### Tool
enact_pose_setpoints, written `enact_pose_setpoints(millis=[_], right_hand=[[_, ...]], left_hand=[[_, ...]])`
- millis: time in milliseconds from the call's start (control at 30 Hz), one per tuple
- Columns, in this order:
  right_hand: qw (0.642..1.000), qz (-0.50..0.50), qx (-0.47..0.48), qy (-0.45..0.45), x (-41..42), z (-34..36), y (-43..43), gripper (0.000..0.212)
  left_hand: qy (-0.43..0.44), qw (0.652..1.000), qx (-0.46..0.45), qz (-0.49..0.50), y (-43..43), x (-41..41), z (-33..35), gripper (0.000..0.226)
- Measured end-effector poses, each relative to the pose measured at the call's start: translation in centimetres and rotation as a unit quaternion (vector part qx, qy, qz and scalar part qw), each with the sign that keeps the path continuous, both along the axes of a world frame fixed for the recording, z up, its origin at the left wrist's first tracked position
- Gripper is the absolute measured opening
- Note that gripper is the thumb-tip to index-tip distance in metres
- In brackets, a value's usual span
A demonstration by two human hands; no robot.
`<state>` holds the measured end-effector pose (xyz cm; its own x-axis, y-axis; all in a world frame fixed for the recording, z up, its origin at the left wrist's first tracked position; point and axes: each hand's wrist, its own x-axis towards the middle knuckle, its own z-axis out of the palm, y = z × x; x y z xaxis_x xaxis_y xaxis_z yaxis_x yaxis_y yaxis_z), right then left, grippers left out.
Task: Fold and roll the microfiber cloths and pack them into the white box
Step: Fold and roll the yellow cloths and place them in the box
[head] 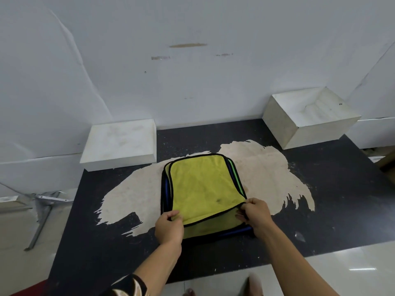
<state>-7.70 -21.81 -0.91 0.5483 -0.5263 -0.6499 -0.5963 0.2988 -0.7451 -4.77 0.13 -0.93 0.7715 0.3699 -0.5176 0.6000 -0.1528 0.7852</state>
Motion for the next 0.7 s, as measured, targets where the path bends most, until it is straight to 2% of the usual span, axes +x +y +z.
enact_pose_setpoints(millis=[133, 167, 200, 333, 433, 567, 700], right_hand=[[0.997, -0.039, 0.056, -0.04, 0.2, 0.3, -0.3, 0.022], [0.994, -0.063, 0.073, -0.05, 0.2, 0.3, -0.3, 0.016], [0.991, -0.087, 0.084, -0.058, 0.2, 0.3, -0.2, 0.012], [0.992, -0.128, 0.01, -0.019, 0.3, -0.5, -0.1, 0.036], [0.993, -0.114, -0.019, 0.006, 0.2, -0.2, -0.2, 0.026], [0.997, -0.075, 0.008, 0.012, 0.8, 0.9, -0.8, 0.017], [0.998, 0.006, 0.049, 0.026, 1.3, 2.3, -1.2, 0.028]], left_hand=[[0.027, 0.994, -0.073, -0.076, 0.6, 1.0, 0.1, 0.037], [0.04, 0.991, -0.09, -0.089, 0.7, 1.3, 0.2, 0.037], [0.049, 0.988, -0.106, -0.096, 0.8, 1.6, 0.2, 0.035], [0.033, 0.991, -0.119, -0.06, 1.5, 2.4, -0.3, 0.011], [0.02, 0.994, -0.099, -0.042, 1.7, 2.8, -0.6, 0.011], [0.054, 0.987, -0.13, -0.082, 1.6, 3.5, -0.2, 0.03], [0.12, 0.965, -0.218, -0.078, 1.4, 3.6, 1.4, 0.011]])
